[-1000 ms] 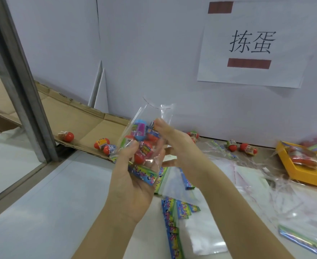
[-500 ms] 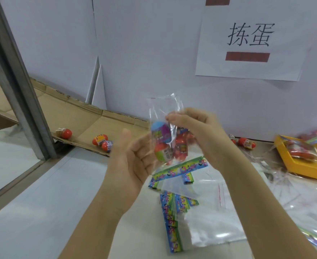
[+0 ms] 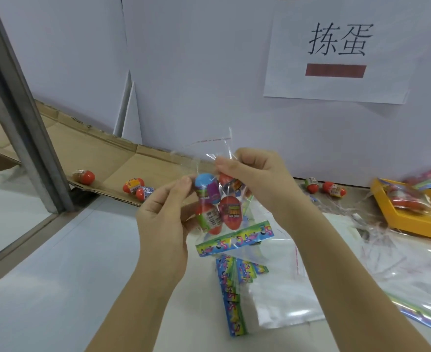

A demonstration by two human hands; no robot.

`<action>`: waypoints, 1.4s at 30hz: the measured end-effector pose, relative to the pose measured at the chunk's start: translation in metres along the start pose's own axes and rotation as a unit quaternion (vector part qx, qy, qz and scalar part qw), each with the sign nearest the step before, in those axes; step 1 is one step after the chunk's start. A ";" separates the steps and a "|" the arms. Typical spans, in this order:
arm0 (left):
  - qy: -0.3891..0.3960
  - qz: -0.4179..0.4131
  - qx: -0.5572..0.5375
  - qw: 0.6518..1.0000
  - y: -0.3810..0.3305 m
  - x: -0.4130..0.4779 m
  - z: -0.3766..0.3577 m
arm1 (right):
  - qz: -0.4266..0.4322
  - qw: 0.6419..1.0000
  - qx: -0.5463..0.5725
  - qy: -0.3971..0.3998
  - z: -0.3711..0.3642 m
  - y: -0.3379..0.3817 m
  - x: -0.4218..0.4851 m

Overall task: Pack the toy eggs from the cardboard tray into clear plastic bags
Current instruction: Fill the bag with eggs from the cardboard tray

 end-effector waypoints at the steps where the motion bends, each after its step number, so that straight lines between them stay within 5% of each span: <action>1: 0.010 0.006 0.004 1.000 -0.001 -0.001 -0.001 | -0.002 1.000 -0.008 0.006 0.000 -0.001 0.000; 5: -0.005 0.017 0.029 0.999 0.000 -0.001 -0.001 | -0.024 0.999 -0.027 0.036 -0.005 -0.001 -0.001; 10: -0.015 0.021 -0.005 1.000 0.000 0.000 0.000 | -0.039 0.999 0.009 -0.035 0.000 -0.006 0.001; 21: -0.044 -0.017 -0.056 0.997 0.001 0.003 0.005 | 0.042 0.996 -0.017 -0.076 0.001 -0.004 -0.001; 32: -0.060 -0.017 -0.064 0.996 0.002 0.003 0.005 | -0.013 0.997 0.005 -0.075 0.001 -0.007 0.001; 39: -0.102 -0.120 0.020 0.987 0.000 -0.001 0.007 | -0.014 0.999 -0.011 -0.038 0.008 -0.003 0.001; 42: -0.109 -0.155 0.058 0.980 0.001 -0.001 0.008 | 0.090 0.969 -0.204 -0.102 0.008 0.002 -0.003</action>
Point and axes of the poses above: each hand's wrist, its own x-axis towards the middle knuckle, its own z-axis out of the back of the hand, y = z × x, the point moved 3 cm from there along x, towards the middle knuckle, and after that the axes turned 11 degrees about z, right-handed, at the moved point
